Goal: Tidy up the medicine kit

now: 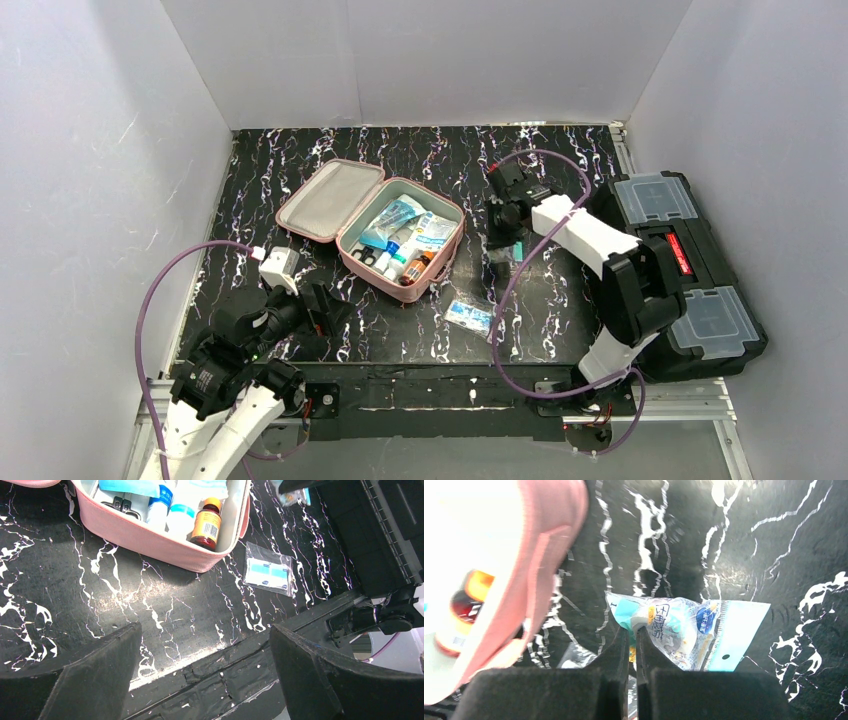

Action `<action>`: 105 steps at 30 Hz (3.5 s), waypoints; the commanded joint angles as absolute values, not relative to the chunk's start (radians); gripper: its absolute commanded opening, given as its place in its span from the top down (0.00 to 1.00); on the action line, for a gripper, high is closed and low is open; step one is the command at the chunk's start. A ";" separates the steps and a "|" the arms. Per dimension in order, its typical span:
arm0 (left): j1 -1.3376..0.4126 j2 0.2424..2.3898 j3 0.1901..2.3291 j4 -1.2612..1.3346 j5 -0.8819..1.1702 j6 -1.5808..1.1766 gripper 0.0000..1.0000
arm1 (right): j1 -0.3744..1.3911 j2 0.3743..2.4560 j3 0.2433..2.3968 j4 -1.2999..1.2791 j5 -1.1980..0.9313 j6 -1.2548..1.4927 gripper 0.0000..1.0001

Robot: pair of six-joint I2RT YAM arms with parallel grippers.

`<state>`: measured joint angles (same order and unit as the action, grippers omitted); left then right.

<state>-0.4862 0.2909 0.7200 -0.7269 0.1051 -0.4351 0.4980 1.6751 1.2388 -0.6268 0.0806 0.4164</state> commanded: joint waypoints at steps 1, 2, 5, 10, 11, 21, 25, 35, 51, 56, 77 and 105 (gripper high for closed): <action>-0.481 0.285 0.724 -0.729 0.105 -0.430 0.00 | 0.539 1.605 1.354 -0.659 0.073 0.417 0.99; -0.481 0.285 0.724 -0.729 0.106 -0.430 0.01 | 0.552 1.607 1.374 -0.662 0.064 0.411 0.99; -0.480 0.285 0.724 -0.730 0.106 -0.430 0.00 | 0.587 1.636 1.459 -0.679 0.030 0.375 0.99; -0.480 0.285 0.722 -0.728 0.106 -0.430 0.00 | 0.648 1.721 1.611 -0.731 0.008 0.285 0.99; -0.480 0.285 0.722 -0.729 0.106 -0.430 0.01 | 0.659 1.739 1.640 -0.741 -0.017 0.267 0.99; -0.480 0.288 0.722 -0.731 0.098 -0.431 0.01 | 0.700 1.935 1.802 -0.775 -0.135 0.113 0.99; -0.481 0.291 0.723 -0.730 0.096 -0.431 0.00 | 0.700 1.994 1.803 -0.748 -0.176 0.077 0.99; -0.480 0.300 0.724 -0.733 0.084 -0.433 0.01 | 0.700 2.066 1.808 -0.701 -0.219 0.032 0.95; -0.480 0.323 0.724 -0.733 0.081 -0.433 0.01 | 0.700 2.037 1.856 -0.737 -0.173 -0.018 0.61; -0.480 0.330 0.726 -0.733 0.082 -0.433 0.01 | 0.709 1.960 1.827 -0.737 -0.106 0.017 0.53; -0.480 0.335 0.729 -0.743 0.055 -0.436 0.00 | 0.785 1.670 1.322 -0.471 0.130 0.709 0.37; -0.480 0.312 0.727 -0.740 0.086 -0.437 0.01 | 0.836 1.815 1.415 -0.555 0.248 0.889 0.37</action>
